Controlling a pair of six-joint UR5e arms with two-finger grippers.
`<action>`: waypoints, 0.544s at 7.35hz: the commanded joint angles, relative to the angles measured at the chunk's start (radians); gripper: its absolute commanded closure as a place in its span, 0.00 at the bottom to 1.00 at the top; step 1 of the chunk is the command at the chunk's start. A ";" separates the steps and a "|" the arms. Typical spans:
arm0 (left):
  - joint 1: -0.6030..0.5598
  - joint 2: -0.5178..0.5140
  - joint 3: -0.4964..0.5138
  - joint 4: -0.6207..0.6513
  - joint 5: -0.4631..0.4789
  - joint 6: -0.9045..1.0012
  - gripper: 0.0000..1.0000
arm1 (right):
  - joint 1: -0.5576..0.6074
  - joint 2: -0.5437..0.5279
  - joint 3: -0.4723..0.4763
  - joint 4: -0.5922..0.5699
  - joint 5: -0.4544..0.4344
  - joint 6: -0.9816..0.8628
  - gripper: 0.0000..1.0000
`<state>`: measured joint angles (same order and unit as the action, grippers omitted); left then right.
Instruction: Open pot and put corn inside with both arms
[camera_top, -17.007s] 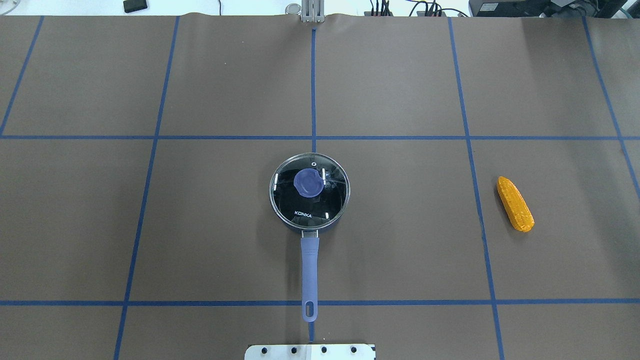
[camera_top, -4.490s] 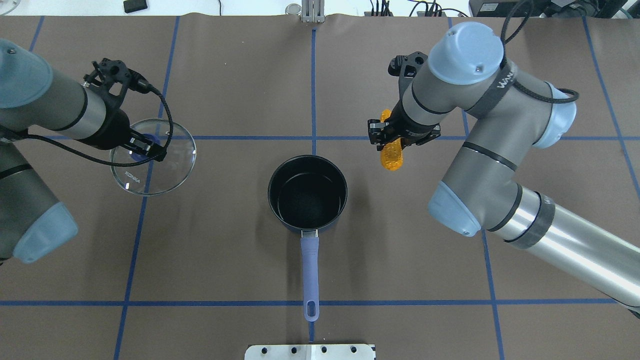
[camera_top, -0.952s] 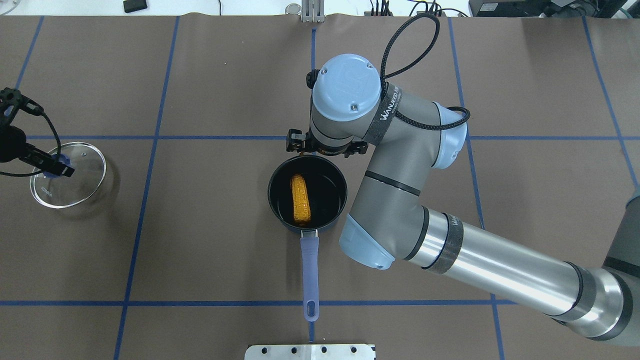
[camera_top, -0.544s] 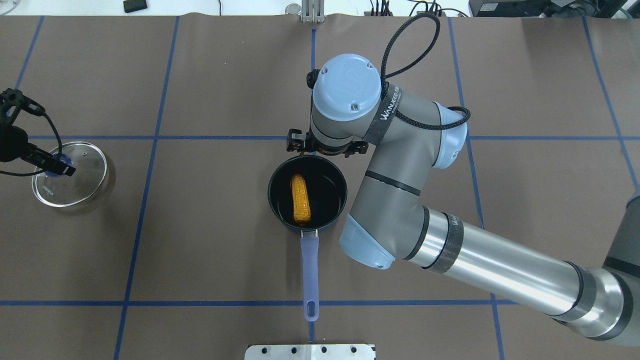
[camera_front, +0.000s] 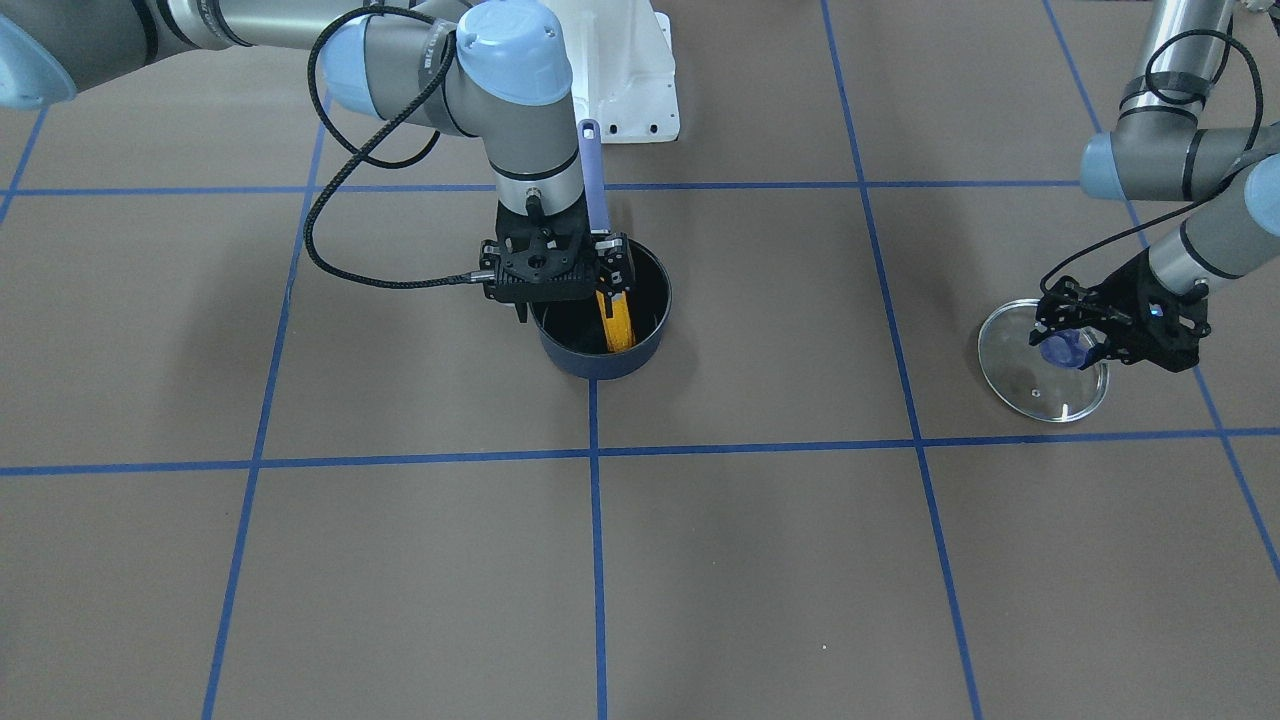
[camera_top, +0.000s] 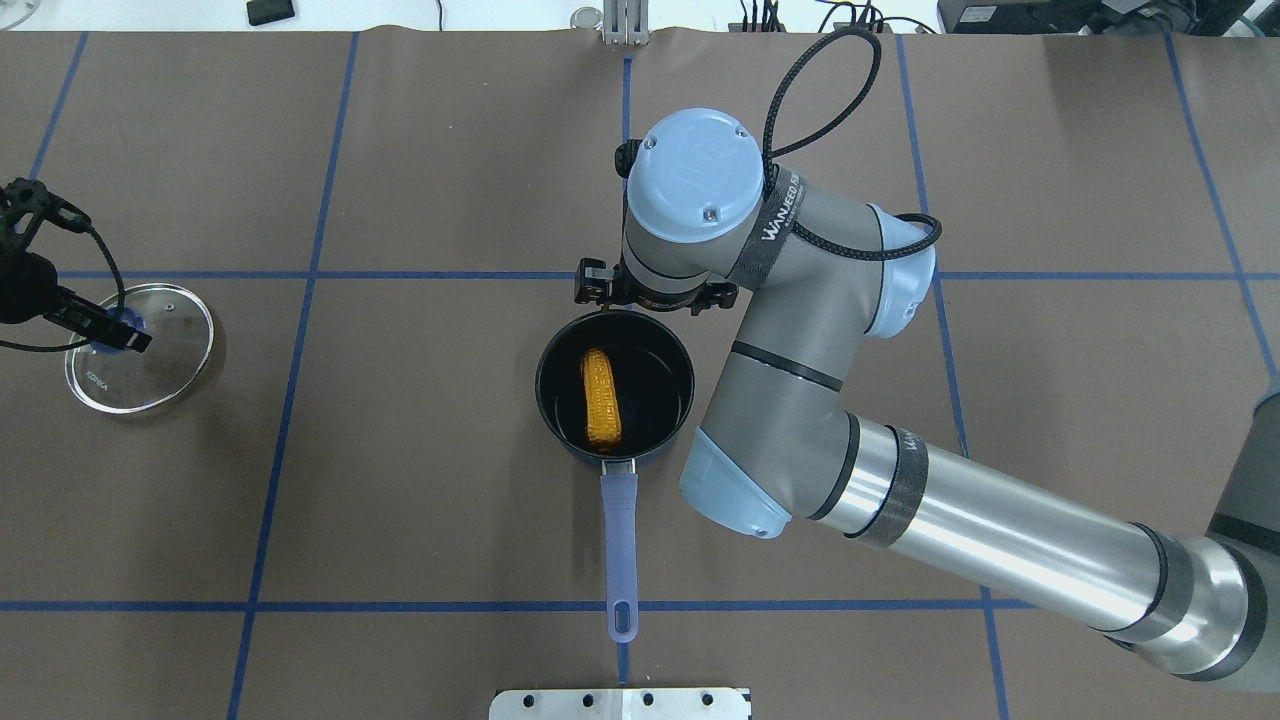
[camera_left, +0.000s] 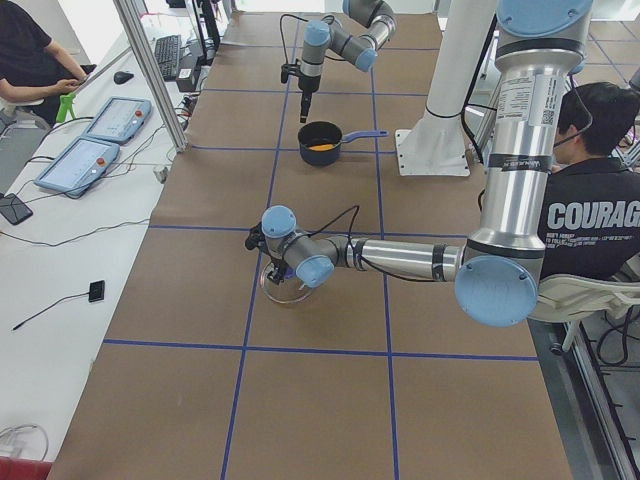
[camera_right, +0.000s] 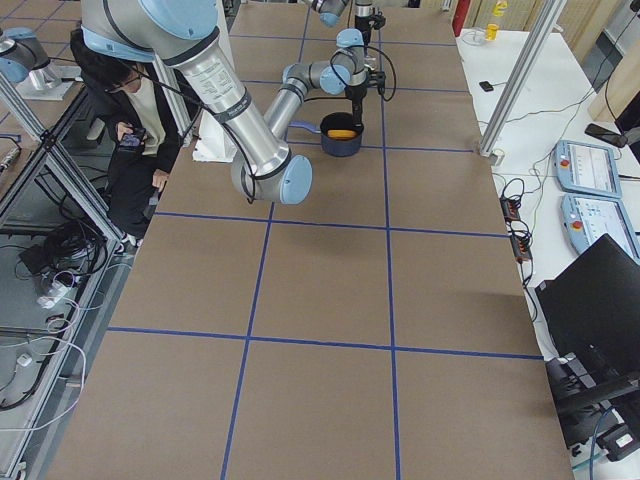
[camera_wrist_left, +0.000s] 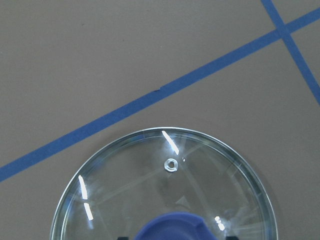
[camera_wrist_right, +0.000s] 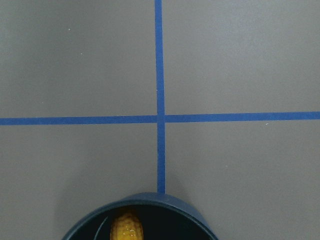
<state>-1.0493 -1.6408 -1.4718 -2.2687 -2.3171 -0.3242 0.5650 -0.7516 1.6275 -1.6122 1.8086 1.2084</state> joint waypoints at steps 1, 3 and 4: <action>0.000 -0.002 0.005 0.000 0.010 0.001 0.35 | 0.003 -0.002 0.000 0.000 0.000 -0.003 0.00; 0.002 -0.007 0.005 0.000 0.010 0.001 0.25 | 0.006 0.000 0.000 0.002 0.000 -0.013 0.00; 0.002 -0.007 0.007 0.000 0.010 0.001 0.23 | 0.006 0.000 0.000 0.000 0.000 -0.013 0.00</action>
<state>-1.0480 -1.6465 -1.4663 -2.2688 -2.3075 -0.3237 0.5695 -0.7518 1.6275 -1.6111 1.8082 1.1964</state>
